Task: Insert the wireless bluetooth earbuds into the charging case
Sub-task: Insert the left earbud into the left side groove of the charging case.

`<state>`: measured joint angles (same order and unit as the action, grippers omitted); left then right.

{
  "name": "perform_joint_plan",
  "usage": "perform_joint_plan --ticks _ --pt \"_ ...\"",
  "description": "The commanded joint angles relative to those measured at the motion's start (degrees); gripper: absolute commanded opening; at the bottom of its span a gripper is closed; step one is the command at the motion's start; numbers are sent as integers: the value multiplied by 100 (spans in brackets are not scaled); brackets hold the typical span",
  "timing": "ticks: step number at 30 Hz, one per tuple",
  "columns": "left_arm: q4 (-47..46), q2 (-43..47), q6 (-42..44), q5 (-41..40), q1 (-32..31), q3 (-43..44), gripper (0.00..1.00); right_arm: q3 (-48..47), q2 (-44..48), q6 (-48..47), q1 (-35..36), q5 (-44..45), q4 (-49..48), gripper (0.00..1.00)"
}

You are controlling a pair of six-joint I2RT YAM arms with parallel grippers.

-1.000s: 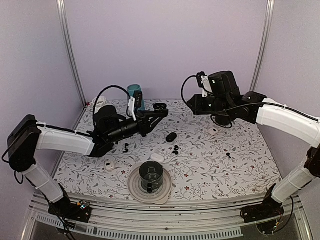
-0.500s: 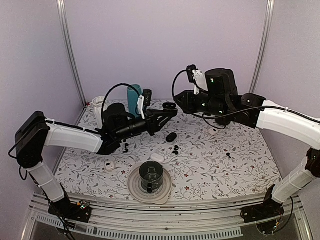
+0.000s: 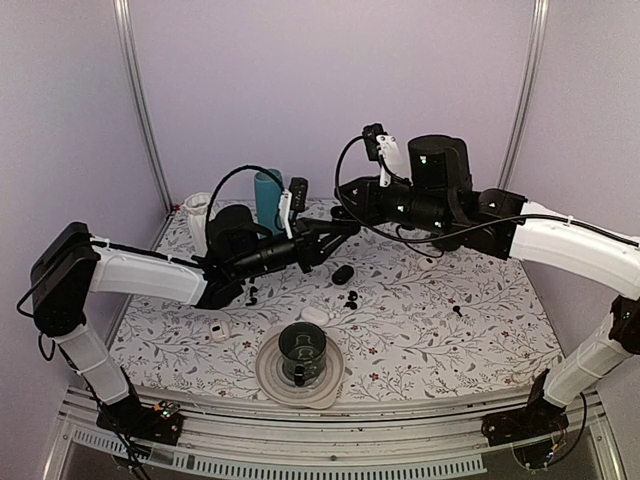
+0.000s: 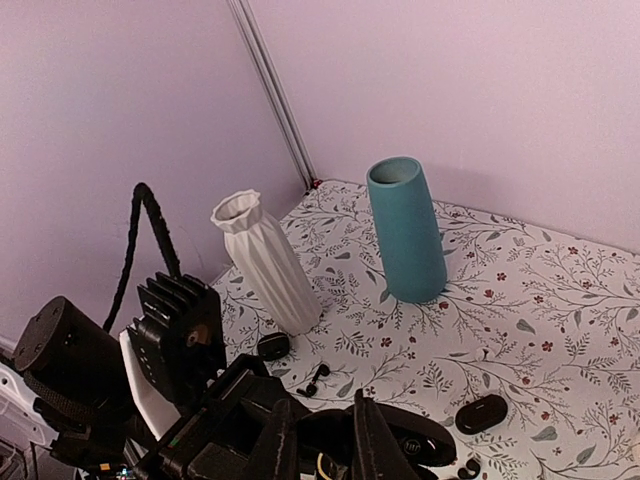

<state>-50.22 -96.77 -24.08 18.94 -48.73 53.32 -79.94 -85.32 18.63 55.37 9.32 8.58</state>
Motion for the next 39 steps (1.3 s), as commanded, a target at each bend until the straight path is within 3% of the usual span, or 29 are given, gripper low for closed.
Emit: perform_joint_plan --ticks 1,39 --pt "-74 56 -3 152 -102 144 0 -135 -132 -112 97 -193 -209 14" --pt "5 389 196 18 -106 111 0 -57 -340 10 167 -411 60 18"
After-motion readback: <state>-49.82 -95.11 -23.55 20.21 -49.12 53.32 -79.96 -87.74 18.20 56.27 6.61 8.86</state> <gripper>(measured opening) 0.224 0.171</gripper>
